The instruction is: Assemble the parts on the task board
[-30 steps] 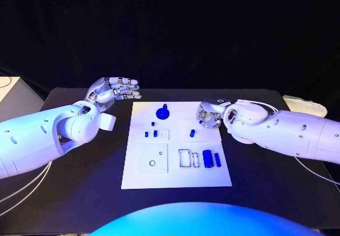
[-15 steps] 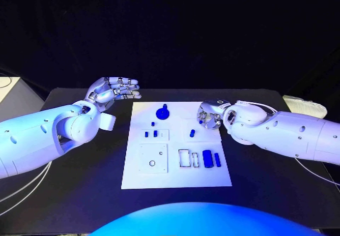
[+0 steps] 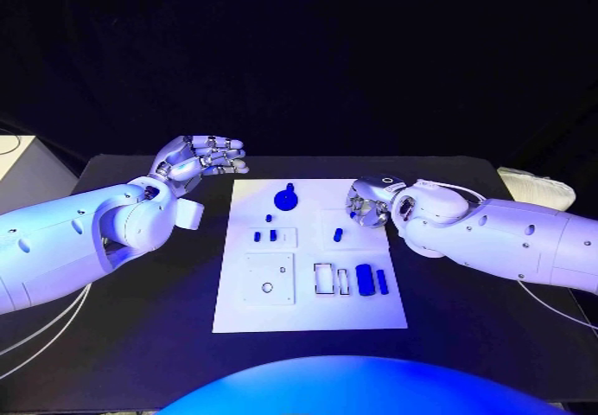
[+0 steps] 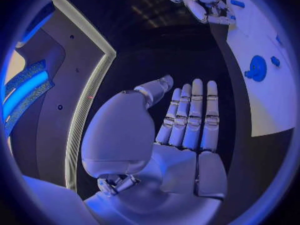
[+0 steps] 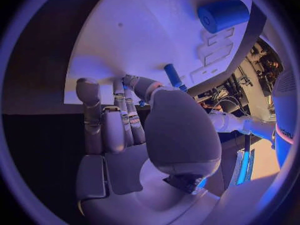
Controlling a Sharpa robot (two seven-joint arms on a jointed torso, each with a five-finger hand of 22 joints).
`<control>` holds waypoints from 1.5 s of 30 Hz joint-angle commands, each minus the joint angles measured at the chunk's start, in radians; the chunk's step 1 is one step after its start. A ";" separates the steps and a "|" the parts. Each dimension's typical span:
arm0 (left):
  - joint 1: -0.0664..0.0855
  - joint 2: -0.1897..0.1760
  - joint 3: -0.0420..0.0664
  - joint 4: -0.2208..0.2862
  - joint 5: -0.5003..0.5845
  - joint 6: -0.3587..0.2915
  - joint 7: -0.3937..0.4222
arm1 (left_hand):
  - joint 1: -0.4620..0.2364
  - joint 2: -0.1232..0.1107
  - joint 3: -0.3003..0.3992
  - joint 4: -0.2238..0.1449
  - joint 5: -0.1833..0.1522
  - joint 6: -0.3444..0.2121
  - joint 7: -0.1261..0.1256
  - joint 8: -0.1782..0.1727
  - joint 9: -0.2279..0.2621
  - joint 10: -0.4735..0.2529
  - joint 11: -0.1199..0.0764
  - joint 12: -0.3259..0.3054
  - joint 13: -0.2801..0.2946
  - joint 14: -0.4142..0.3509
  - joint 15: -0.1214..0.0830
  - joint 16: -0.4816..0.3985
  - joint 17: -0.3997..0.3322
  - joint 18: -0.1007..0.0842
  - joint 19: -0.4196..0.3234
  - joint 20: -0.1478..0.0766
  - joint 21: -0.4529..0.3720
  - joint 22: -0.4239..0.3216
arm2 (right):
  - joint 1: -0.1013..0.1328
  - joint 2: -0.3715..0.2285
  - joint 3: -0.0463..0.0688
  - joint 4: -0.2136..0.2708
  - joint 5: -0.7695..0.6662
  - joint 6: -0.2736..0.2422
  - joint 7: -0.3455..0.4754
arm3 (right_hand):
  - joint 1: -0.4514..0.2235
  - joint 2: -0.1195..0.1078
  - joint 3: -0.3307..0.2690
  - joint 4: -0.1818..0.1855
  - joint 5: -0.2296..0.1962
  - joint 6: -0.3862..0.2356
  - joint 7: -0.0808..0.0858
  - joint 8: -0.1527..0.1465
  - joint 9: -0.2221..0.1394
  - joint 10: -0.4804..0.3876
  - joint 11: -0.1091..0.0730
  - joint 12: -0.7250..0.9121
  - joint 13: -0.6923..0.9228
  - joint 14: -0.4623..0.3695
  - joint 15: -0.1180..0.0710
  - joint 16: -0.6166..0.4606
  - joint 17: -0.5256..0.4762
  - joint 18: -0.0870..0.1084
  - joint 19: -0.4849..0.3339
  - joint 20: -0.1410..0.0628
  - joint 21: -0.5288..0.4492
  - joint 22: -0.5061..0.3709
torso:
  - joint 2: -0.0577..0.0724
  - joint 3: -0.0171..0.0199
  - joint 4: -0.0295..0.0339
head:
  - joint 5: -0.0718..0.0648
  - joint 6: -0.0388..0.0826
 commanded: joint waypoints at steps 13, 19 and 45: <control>0.002 0.004 0.001 -0.004 0.002 0.015 0.005 | 0.006 0.005 -0.005 -0.001 0.004 -0.006 0.004 0.003 -0.001 -0.002 0.005 0.003 0.000 -0.008 -0.001 0.003 0.001 0.010 0.002 0.000 0.005 0.002 | -0.003 0.000 0.000 0.013 0.066 -0.102 -0.008 | 0.001 0.032 0.024 -0.007 0.029 0.003 -0.002 0.016 0.016 0.019 -0.003 0.001 0.000 0.025 -0.013 0.014 0.015 -0.015 0.019 -0.002 0.029 0.028 | -0.001 -0.0005 0.0000 | 0.001 0.000; 0.002 0.005 0.001 -0.010 0.002 0.015 0.005 | 0.006 0.005 -0.005 -0.001 0.004 -0.006 0.004 0.003 -0.001 -0.002 0.005 0.003 0.000 -0.008 -0.001 0.003 0.001 0.010 0.002 0.000 0.005 0.002 | -0.002 -0.011 0.000 0.025 0.080 -0.130 -0.007 | 0.001 0.033 0.026 -0.009 0.028 0.002 -0.002 0.017 0.017 0.019 -0.003 0.001 0.000 0.025 -0.013 0.015 0.017 -0.016 0.020 -0.003 0.032 0.031 | -0.002 0.0001 -0.0019 | 0.001 0.000; 0.001 0.020 0.001 -0.051 0.002 0.018 0.005 | 0.008 0.005 -0.005 -0.002 0.004 -0.008 0.004 0.005 -0.002 -0.003 0.005 0.003 0.000 -0.011 -0.001 0.007 0.003 0.010 0.002 -0.001 0.005 0.002 | 0.026 -0.054 0.005 0.284 0.055 -0.162 0.003 | 0.001 0.033 0.029 -0.011 0.026 0.003 -0.002 0.019 0.020 0.021 -0.003 0.000 0.000 0.026 -0.013 0.019 0.023 -0.017 0.022 -0.003 0.037 0.037 | -0.021 -0.0025 -0.0088 | 0.038 0.000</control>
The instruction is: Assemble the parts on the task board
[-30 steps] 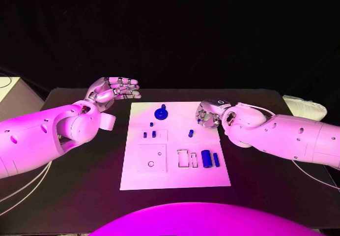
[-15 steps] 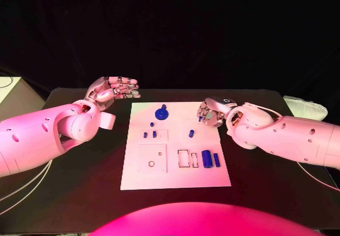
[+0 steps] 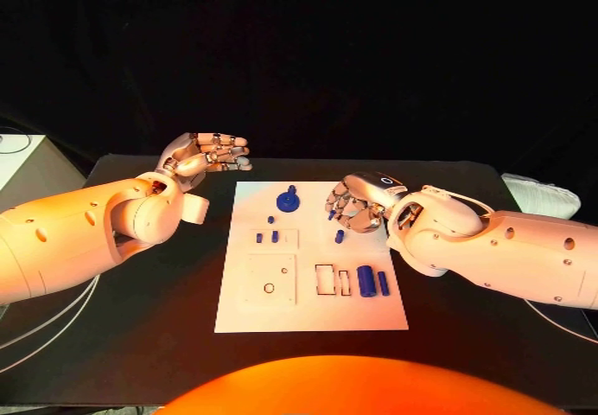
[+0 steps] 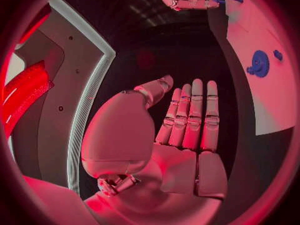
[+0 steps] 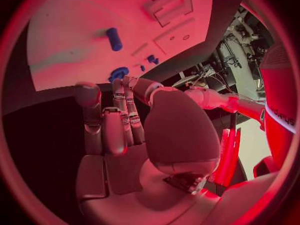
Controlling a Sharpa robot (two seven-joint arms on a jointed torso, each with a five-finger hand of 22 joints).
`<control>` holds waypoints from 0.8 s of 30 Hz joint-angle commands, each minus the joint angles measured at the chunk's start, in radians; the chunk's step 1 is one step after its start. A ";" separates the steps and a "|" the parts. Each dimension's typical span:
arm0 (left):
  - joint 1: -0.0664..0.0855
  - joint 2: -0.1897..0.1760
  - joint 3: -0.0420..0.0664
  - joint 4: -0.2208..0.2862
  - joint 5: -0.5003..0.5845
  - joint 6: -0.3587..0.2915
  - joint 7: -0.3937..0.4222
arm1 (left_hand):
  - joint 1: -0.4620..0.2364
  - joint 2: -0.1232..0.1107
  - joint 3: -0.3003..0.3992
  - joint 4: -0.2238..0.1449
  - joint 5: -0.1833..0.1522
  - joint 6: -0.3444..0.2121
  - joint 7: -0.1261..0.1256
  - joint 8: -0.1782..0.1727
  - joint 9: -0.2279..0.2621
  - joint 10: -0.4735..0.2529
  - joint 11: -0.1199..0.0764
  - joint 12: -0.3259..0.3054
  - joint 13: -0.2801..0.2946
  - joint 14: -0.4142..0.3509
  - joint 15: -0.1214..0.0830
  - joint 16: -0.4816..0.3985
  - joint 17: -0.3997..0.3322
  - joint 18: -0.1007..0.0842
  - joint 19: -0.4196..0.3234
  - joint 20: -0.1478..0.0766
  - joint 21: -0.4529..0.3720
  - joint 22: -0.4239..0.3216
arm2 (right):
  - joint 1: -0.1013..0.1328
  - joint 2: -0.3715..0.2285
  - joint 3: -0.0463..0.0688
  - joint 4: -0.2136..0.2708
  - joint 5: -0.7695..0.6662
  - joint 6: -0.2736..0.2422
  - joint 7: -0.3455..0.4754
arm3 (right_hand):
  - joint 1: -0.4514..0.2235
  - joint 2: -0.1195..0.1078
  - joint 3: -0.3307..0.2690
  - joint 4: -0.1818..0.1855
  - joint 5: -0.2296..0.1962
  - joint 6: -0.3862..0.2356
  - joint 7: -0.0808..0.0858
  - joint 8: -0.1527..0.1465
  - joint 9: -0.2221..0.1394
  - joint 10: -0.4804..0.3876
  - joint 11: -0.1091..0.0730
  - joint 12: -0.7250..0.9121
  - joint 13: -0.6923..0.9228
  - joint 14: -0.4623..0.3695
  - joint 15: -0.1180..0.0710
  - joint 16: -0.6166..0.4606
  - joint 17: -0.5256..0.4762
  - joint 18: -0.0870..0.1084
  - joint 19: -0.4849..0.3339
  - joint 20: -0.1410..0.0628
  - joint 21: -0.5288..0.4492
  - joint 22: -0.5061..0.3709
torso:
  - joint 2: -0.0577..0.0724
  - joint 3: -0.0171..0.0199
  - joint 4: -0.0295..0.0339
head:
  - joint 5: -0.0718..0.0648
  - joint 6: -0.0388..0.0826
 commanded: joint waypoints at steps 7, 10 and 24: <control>0.001 0.020 0.001 -0.015 0.002 0.022 0.006 | 0.008 0.005 -0.005 -0.002 0.004 -0.004 0.001 0.005 -0.001 -0.003 0.005 0.003 0.000 -0.007 0.003 0.007 0.001 0.010 0.002 -0.001 0.005 0.001 | -0.018 0.072 -0.007 0.021 -0.080 0.000 0.017 | -0.001 0.006 0.005 -0.002 0.007 0.009 0.001 0.004 0.013 0.006 -0.001 0.006 0.000 0.026 -0.006 0.005 0.001 -0.017 0.005 0.001 0.006 0.000 | -0.014 -0.0025 0.0025 | 0.025 0.000; 0.001 0.026 0.001 -0.019 0.003 0.024 0.005 | 0.008 0.005 -0.005 -0.003 0.004 -0.005 0.001 0.006 -0.001 -0.004 0.005 0.004 0.000 -0.008 0.003 0.009 0.002 0.010 0.002 -0.001 0.006 0.001 | -0.028 0.097 -0.011 0.015 -0.087 0.006 0.021 | -0.001 0.006 0.006 -0.003 0.006 0.009 0.001 0.004 0.014 0.006 -0.001 0.006 0.000 0.026 -0.006 0.005 0.000 -0.017 0.005 0.001 0.005 0.000 | -0.015 -0.0030 0.0044 | 0.033 0.000; 0.001 0.031 0.001 -0.021 0.003 0.026 0.004 | 0.008 0.005 -0.005 -0.003 0.004 -0.005 0.001 0.006 -0.001 -0.004 0.005 0.004 0.000 -0.008 0.003 0.009 0.002 0.010 0.002 -0.001 0.006 0.001 | -0.085 0.168 -0.024 -0.018 -0.119 0.034 0.020 | -0.001 0.005 0.008 -0.004 0.005 0.008 0.002 0.005 0.014 0.006 0.000 0.005 -0.001 0.026 -0.006 0.005 -0.002 -0.016 0.002 0.001 0.000 -0.005 | -0.013 -0.0028 0.0049 | 0.064 0.000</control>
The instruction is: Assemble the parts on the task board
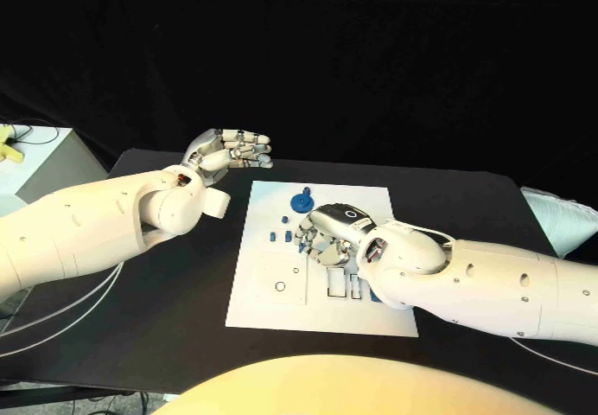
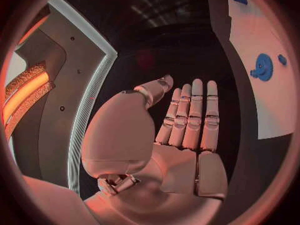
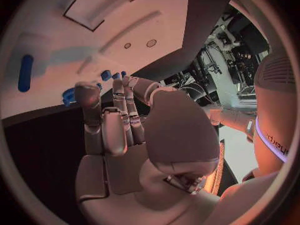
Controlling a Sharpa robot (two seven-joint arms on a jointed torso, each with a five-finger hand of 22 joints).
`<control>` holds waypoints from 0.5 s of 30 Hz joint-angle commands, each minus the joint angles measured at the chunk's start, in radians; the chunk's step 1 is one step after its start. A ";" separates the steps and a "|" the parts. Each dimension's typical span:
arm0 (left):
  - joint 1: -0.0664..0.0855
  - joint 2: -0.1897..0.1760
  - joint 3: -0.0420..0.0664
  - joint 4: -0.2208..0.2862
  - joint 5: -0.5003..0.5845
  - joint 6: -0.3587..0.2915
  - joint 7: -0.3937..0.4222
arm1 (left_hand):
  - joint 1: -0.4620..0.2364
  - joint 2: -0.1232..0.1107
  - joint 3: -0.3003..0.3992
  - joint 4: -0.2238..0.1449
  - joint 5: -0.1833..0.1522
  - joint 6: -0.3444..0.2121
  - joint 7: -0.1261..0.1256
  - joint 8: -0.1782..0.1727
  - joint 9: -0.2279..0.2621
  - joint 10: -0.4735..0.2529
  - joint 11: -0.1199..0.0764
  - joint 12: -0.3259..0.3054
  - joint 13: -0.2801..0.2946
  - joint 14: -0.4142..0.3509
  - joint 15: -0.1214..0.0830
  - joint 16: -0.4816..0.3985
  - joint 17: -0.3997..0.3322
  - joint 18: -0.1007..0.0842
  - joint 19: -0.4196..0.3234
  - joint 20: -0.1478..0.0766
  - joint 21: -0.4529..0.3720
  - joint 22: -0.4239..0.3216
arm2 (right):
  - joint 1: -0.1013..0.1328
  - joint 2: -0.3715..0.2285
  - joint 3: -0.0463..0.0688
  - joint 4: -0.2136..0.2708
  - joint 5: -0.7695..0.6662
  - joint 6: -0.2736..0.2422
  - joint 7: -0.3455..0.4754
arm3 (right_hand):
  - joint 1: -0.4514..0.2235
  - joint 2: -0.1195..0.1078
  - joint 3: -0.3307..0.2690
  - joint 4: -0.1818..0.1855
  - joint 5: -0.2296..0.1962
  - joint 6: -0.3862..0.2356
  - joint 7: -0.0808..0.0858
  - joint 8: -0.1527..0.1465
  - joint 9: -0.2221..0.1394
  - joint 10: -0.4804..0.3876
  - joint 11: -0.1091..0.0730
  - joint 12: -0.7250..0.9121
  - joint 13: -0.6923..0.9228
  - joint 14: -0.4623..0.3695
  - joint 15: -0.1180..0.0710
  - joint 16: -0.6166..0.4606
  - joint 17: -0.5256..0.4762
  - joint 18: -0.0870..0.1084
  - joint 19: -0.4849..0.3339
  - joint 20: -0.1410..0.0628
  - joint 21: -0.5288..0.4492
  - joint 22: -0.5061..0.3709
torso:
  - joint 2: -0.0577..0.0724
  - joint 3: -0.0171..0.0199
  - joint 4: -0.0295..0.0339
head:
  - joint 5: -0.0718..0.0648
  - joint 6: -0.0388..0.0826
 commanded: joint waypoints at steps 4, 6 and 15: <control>0.001 0.002 0.001 0.002 0.003 0.019 0.005 | 0.008 0.005 -0.005 -0.003 0.004 -0.005 0.001 0.006 -0.001 -0.004 0.005 0.004 0.000 -0.005 0.000 0.004 0.001 0.010 0.002 -0.001 0.006 0.001 | -0.019 0.014 -0.004 -0.008 -0.048 0.031 0.007 | -0.001 0.005 0.005 -0.001 0.002 0.007 0.003 0.004 0.014 0.006 -0.004 0.006 0.001 0.026 -0.006 0.005 -0.001 -0.016 0.002 0.001 0.000 -0.002 | 0.001 0.0009 -0.0005 | 0.011 0.000; 0.001 0.002 0.001 0.002 0.003 0.019 0.005 | 0.008 0.005 -0.005 -0.003 0.004 -0.005 0.001 0.006 -0.001 -0.004 0.005 0.004 0.000 -0.005 0.000 0.004 0.001 0.010 0.002 -0.001 0.006 0.001 | -0.022 0.017 -0.004 -0.010 -0.052 0.031 0.006 | -0.001 0.005 0.005 -0.001 0.002 0.007 0.003 0.004 0.014 0.006 -0.004 0.006 0.001 0.026 -0.006 0.005 -0.001 -0.016 0.002 0.001 0.000 -0.002 | 0.001 0.0010 -0.0005 | 0.012 0.000; 0.001 0.005 0.001 0.002 0.003 0.021 0.004 | 0.007 0.006 -0.006 -0.002 0.004 -0.006 0.001 0.008 -0.002 -0.004 0.005 0.004 0.001 -0.007 0.000 0.006 0.002 0.010 0.002 -0.001 0.006 0.002 | -0.032 0.032 -0.011 -0.020 -0.073 0.037 -0.007 | -0.001 0.005 0.006 -0.002 0.002 0.006 0.003 0.004 0.014 0.006 -0.003 0.005 0.001 0.025 -0.006 0.005 -0.002 -0.016 0.002 0.001 -0.001 -0.002 | 0.000 0.0003 -0.0012 | 0.012 0.000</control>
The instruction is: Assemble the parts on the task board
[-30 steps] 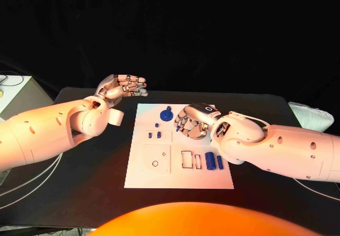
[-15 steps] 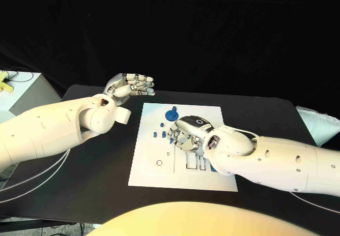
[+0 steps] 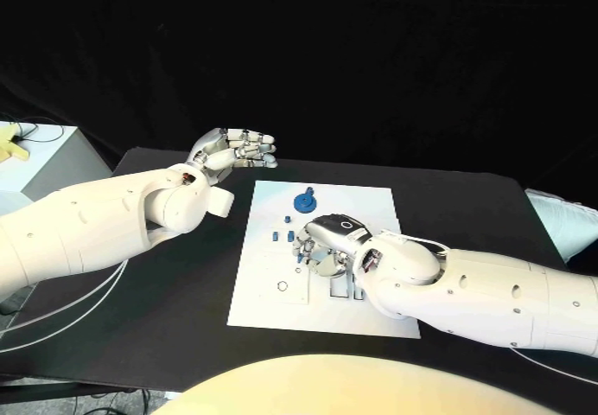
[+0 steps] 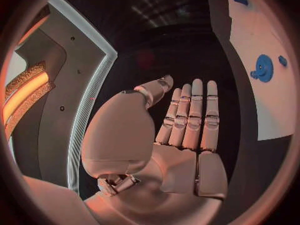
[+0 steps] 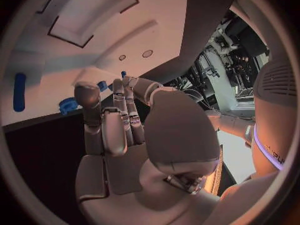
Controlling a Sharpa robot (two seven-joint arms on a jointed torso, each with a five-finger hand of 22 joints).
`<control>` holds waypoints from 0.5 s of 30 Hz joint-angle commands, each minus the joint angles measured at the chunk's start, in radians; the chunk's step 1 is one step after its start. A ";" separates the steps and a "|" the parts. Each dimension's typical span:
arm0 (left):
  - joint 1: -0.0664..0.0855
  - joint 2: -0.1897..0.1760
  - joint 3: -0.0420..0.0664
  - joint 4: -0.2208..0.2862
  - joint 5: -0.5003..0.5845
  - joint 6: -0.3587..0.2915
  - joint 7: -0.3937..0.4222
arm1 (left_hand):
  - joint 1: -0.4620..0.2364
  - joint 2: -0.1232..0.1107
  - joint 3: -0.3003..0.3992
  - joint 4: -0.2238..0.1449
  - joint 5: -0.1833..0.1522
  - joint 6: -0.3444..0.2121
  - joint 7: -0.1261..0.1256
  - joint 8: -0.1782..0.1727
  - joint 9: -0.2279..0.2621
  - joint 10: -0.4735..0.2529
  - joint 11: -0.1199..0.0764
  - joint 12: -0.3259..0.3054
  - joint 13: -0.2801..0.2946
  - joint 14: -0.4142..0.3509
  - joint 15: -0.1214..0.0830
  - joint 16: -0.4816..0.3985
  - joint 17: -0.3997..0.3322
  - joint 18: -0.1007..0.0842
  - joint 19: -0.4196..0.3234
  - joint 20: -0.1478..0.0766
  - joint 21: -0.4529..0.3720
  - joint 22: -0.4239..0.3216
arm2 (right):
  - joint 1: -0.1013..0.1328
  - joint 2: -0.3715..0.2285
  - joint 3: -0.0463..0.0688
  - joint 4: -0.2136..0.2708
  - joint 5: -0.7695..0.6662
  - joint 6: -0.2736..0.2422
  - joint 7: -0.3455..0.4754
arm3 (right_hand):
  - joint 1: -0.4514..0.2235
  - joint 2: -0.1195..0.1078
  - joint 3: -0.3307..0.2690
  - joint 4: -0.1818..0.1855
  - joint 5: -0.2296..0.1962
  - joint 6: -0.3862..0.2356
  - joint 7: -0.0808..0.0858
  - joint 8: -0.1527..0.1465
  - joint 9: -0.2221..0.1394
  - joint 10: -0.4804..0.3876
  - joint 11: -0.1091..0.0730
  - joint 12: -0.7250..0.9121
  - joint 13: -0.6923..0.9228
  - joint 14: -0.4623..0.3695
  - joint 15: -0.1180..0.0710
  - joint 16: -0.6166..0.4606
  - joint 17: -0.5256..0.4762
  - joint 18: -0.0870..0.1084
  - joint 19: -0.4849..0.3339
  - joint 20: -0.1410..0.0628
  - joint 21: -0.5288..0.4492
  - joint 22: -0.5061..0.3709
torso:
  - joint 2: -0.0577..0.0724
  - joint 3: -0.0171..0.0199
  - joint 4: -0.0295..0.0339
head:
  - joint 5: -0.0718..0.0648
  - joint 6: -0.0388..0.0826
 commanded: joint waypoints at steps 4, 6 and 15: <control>0.001 0.003 0.001 0.002 0.003 0.020 0.005 | 0.004 0.005 -0.007 -0.001 0.004 -0.007 0.002 0.004 -0.001 -0.005 0.006 0.005 0.001 -0.008 0.000 0.008 0.001 0.010 0.001 0.000 0.006 0.001 | -0.005 0.006 -0.002 -0.004 -0.037 0.021 -0.010 | 0.000 0.007 0.008 -0.001 0.003 0.005 0.002 0.006 0.014 0.006 -0.004 0.006 0.000 0.025 -0.006 0.005 -0.002 -0.016 0.002 0.001 -0.001 -0.001 | 0.000 -0.0002 0.0002 | 0.000 0.000; 0.001 0.003 0.001 0.002 0.003 0.021 0.005 | 0.003 0.006 -0.008 0.000 0.004 -0.007 0.002 0.005 -0.001 -0.005 0.006 0.005 0.001 -0.008 0.001 0.009 0.002 0.010 0.001 0.000 0.006 0.001 | -0.007 0.008 -0.002 -0.006 -0.038 0.024 -0.013 | 0.000 0.007 0.008 -0.001 0.003 0.005 0.002 0.006 0.014 0.006 -0.004 0.006 0.000 0.025 -0.006 0.005 -0.002 -0.016 0.002 0.001 -0.001 -0.001 | 0.000 -0.0002 0.0006 | -0.001 0.000; 0.001 0.004 0.001 0.002 0.003 0.020 0.004 | 0.001 0.006 -0.009 0.001 0.004 -0.008 0.002 0.005 -0.001 -0.005 0.006 0.005 0.001 -0.009 0.001 0.010 0.002 0.010 0.001 0.000 0.006 0.001 | -0.012 0.023 -0.004 -0.019 -0.040 0.042 -0.022 | -0.001 0.007 0.008 -0.001 0.003 0.004 0.003 0.006 0.015 0.006 -0.003 0.005 0.000 0.025 -0.006 0.004 -0.003 -0.015 0.001 0.001 -0.002 -0.003 | 0.000 -0.0004 0.0013 | -0.005 0.000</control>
